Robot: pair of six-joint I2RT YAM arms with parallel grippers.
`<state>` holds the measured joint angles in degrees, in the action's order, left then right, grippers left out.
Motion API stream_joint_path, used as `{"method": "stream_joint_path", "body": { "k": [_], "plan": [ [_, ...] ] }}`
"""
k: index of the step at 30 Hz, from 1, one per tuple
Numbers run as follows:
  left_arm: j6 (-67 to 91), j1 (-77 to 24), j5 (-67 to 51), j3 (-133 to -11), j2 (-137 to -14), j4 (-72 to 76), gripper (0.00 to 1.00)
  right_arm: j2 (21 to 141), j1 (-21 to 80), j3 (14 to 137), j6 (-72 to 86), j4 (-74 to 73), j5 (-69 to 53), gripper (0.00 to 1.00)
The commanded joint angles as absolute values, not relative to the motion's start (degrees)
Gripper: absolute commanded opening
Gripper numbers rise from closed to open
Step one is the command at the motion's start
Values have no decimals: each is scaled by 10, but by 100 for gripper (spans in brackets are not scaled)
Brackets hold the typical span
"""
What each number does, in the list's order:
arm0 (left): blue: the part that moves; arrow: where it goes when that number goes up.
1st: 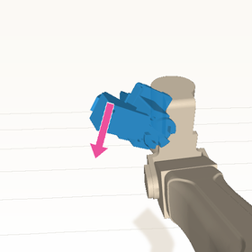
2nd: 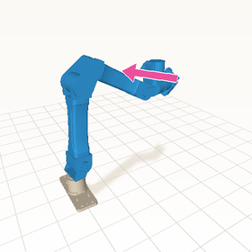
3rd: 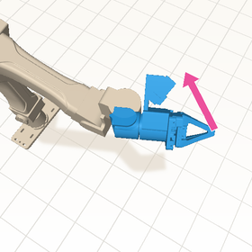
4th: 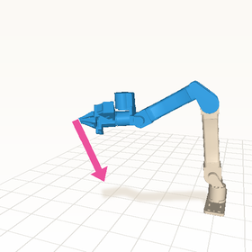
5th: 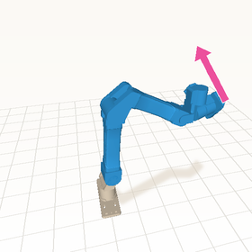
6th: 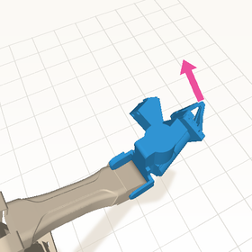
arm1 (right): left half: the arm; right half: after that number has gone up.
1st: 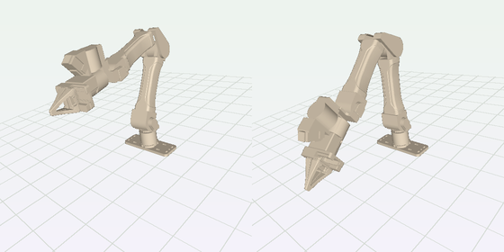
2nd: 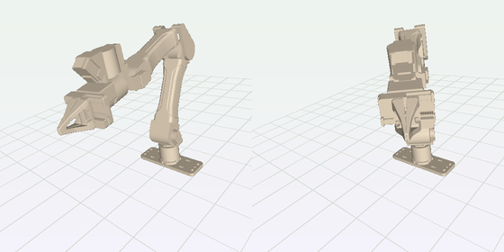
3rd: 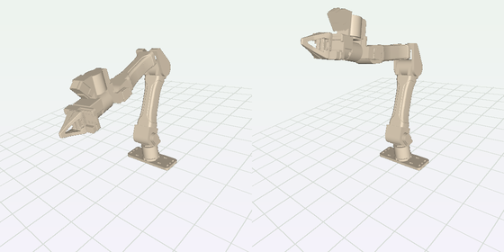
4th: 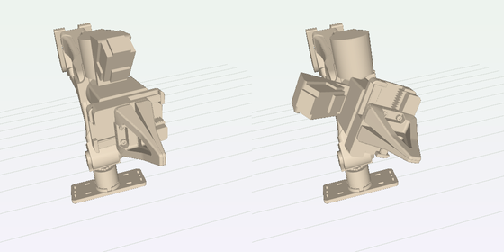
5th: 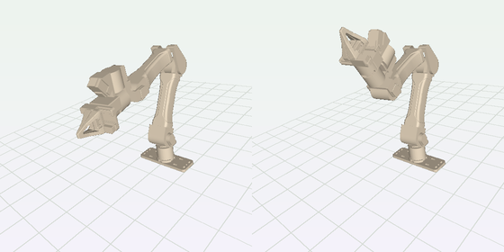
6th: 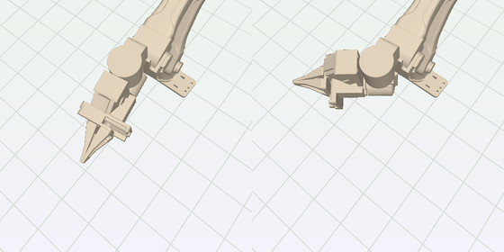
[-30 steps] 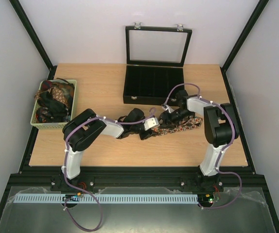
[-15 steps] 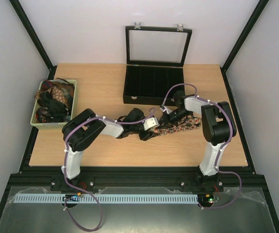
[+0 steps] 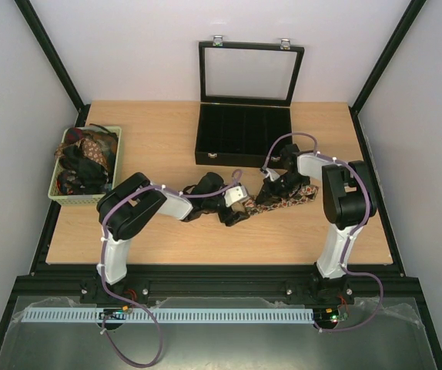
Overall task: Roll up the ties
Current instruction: Roll the tie at the center of the board.
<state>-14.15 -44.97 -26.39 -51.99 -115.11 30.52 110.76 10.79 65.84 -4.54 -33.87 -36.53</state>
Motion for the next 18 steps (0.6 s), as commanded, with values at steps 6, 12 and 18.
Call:
{"method": "stream_joint_path", "body": {
  "k": [6,12,18],
  "plan": [
    [-93,-467,-268,-539,-1194,384,82,1150,113,619,-38,-311,-245,1],
    [-101,-480,-257,-573,-1224,387,74,1158,113,621,-37,-313,-248,1],
    [-122,-481,-231,-582,-1223,319,47,1152,114,616,-20,-313,-270,1]
  ]
}}
